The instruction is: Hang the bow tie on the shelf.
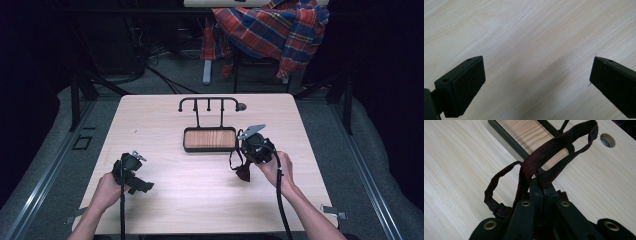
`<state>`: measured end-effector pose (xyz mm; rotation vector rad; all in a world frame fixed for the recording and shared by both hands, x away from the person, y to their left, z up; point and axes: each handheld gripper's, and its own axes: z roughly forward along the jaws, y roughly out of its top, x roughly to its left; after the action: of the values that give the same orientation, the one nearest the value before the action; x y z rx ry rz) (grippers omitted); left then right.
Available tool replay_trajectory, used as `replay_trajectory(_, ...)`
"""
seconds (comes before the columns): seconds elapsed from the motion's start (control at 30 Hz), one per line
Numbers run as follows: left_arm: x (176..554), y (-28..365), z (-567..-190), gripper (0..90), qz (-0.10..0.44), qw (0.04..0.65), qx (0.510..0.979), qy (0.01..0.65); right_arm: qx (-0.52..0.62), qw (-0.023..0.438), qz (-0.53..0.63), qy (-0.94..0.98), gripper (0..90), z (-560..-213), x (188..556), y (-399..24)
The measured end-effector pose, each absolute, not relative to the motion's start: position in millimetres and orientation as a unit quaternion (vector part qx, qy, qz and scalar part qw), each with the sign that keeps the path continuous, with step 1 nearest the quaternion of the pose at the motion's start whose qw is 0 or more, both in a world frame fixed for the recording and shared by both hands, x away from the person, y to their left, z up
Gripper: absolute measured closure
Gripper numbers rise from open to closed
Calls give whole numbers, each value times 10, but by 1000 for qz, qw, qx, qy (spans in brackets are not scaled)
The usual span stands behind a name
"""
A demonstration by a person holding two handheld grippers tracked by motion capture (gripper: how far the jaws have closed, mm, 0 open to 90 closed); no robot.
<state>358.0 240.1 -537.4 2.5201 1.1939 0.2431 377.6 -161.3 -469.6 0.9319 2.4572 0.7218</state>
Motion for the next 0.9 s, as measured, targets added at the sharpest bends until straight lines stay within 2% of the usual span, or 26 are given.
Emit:
replay_trajectory(0.3,3557,2464,-5279,4,131,188,870,437,336,214,276,875,886,-4617,3809,-1610)
replay_trajectory(0.9,3539,2480,-5316,4,115,181,873,437,345,236,298,858,886,-4479,3980,-1664)
